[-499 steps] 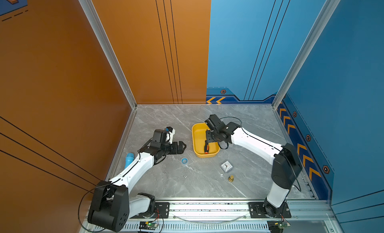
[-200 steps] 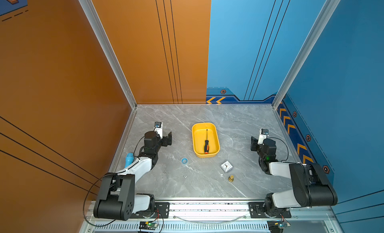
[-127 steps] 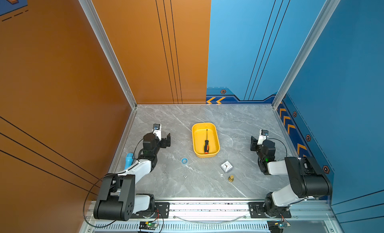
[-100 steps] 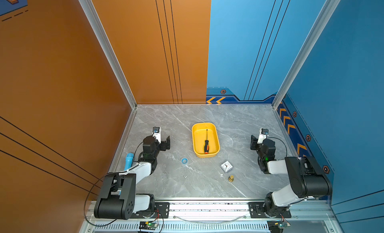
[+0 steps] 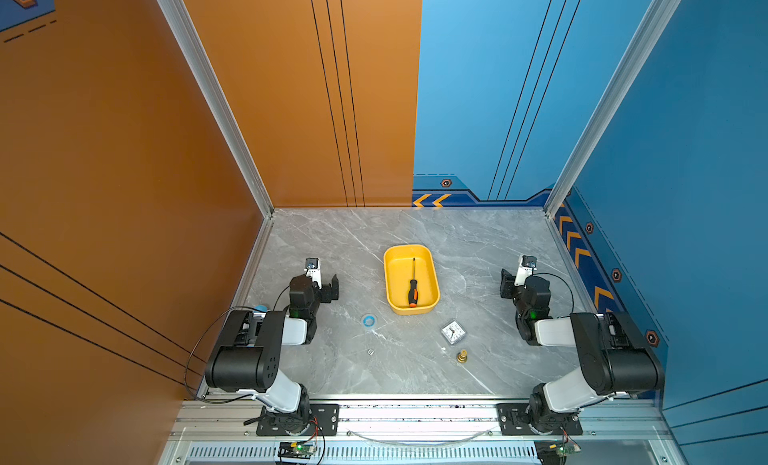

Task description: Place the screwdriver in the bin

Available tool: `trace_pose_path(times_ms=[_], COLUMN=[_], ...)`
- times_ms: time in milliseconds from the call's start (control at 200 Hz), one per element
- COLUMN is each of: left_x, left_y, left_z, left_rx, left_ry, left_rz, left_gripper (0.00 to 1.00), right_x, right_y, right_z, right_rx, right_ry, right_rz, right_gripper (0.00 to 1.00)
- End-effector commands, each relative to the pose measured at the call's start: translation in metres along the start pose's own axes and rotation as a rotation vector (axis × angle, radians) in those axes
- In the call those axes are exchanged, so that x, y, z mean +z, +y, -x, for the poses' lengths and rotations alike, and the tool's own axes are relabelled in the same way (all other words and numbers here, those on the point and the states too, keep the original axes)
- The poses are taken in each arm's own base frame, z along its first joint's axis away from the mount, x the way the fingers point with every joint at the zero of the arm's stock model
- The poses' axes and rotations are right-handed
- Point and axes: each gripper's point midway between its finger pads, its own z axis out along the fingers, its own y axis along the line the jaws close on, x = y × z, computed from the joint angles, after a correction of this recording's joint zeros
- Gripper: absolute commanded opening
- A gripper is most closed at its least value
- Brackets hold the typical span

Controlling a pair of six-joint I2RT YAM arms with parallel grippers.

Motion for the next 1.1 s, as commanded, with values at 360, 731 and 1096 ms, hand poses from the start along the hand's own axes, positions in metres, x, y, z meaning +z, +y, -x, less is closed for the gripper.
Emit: trace_pose_path(times_ms=[360,731,1096], left_x=[0.0018,0.0013,0.0012], left_y=[0.0033,0.0031,0.0030], left_z=[0.0097,0.0096,0.0098], left_rx=[-0.025,-0.025,-0.021], left_ry=[-0.029,-0.029,-0.029], left_rz=[0.003,0.003,0.010], left_gripper=[0.98,0.98,0.98], right_x=[0.0022,0.0021,0.0023], right_y=[-0.0015,-0.0011,-0.0013], right_z=[0.0006,0.0011,0.0000], right_rx=[-0.017,-0.020,-0.022], right_ry=[0.009,0.007,0.010], right_rz=[-0.014,-0.016,-0.017], right_gripper=[1.00,1.00,1.00])
